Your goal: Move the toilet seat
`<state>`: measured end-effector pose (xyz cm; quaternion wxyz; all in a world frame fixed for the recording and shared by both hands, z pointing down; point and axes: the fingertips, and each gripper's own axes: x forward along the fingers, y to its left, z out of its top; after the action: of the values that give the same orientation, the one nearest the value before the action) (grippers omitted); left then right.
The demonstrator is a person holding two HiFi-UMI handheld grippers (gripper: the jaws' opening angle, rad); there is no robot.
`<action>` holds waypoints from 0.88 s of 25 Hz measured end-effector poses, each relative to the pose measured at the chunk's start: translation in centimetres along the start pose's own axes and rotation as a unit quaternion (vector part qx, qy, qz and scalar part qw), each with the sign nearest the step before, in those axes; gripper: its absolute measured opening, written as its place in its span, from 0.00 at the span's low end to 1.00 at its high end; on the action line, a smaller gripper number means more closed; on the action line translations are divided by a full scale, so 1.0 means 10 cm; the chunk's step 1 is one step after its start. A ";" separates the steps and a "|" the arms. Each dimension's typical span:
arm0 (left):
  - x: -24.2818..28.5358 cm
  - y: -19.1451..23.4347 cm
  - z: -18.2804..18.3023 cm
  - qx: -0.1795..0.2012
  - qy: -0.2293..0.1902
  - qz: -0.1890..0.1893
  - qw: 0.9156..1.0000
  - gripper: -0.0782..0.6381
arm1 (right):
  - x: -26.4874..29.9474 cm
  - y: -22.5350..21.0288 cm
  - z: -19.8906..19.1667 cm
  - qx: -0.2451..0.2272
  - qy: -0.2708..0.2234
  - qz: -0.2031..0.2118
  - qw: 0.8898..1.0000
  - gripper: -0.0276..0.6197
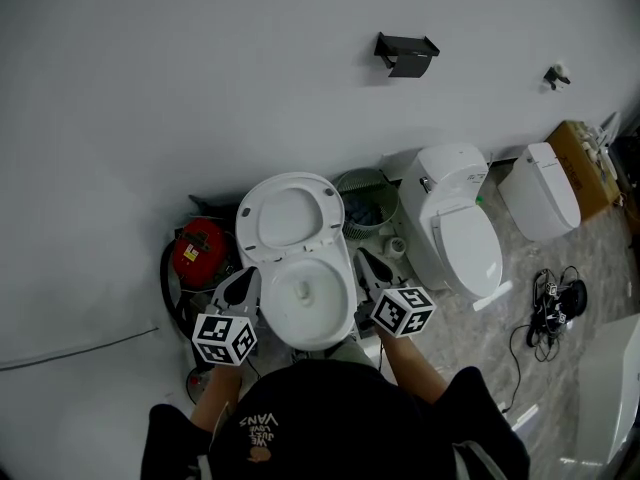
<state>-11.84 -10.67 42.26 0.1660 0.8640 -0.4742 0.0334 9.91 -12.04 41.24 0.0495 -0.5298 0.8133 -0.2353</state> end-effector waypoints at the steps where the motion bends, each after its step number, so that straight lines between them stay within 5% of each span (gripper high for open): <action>1: -0.01 0.00 -0.02 -0.001 0.001 0.003 1.000 0.11 | -0.02 -0.01 -0.02 -0.001 0.002 -0.002 1.000 0.04; 22: -0.04 -0.10 -0.06 0.005 -0.004 0.013 1.000 0.11 | -0.09 -0.04 -0.10 -0.010 0.025 -0.004 1.000 0.04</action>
<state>-11.15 -9.69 42.48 0.1596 0.8585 -0.4860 0.0347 10.26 -11.06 42.14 0.0230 -0.5275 0.8147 -0.2399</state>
